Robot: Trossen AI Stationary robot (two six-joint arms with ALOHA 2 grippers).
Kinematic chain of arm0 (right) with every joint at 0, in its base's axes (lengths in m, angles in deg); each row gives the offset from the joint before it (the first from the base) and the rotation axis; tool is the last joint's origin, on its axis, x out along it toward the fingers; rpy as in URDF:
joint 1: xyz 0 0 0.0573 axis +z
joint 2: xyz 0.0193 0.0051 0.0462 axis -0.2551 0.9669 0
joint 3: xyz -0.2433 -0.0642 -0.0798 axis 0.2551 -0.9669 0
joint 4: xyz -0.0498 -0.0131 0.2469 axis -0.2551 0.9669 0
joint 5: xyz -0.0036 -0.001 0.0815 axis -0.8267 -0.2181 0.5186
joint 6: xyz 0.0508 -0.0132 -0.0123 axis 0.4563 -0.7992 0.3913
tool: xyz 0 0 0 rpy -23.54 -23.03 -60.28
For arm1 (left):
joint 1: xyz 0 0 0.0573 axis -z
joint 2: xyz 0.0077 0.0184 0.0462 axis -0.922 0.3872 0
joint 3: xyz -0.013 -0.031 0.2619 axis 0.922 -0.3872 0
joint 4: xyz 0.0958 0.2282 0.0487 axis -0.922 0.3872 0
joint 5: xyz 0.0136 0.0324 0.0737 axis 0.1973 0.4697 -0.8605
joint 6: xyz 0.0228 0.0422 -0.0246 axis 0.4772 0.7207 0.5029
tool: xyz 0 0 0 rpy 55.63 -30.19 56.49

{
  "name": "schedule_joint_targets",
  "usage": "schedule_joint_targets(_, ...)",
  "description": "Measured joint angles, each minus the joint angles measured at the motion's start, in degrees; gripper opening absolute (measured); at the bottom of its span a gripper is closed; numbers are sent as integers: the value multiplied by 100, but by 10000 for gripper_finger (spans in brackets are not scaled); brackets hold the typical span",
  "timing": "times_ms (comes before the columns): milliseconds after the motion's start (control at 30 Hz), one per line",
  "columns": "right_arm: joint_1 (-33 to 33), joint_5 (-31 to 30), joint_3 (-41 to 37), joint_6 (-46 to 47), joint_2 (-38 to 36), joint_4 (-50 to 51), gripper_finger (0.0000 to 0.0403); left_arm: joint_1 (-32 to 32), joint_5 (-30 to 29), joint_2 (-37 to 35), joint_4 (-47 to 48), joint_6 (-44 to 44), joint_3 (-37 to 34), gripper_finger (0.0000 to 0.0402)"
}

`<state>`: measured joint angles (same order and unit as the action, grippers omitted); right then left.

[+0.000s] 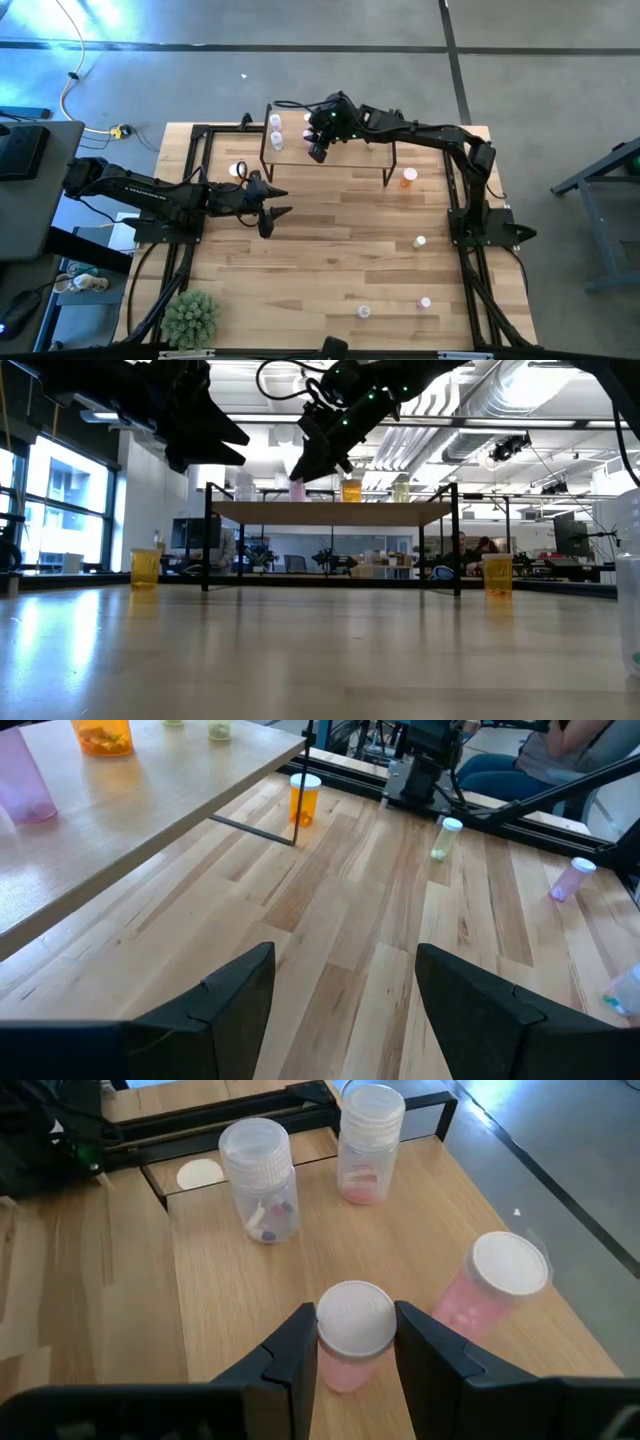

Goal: Pick and place medicine bottles onto shelf by color
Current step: Put the top pink pill bottle on the shelf aligned with the other pink pill bottle

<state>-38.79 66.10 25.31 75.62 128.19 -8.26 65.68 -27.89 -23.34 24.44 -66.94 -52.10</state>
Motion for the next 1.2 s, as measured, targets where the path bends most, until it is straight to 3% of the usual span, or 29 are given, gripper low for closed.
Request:
schedule_joint_targets(433, 4, -275, 0, -94, -5, 44, 159, -1, 0, 0, 0, 0, 0, 231)
schedule_joint_targets(833, 50, -125, 0, -94, -66, 22, 163, 0, 1, 0, 0, 0, 0, 231)
schedule_joint_targets(1200, 168, -375, 0, -142, -176, 41, 163, 1, 1, 0, -1, 0, 0, 231)
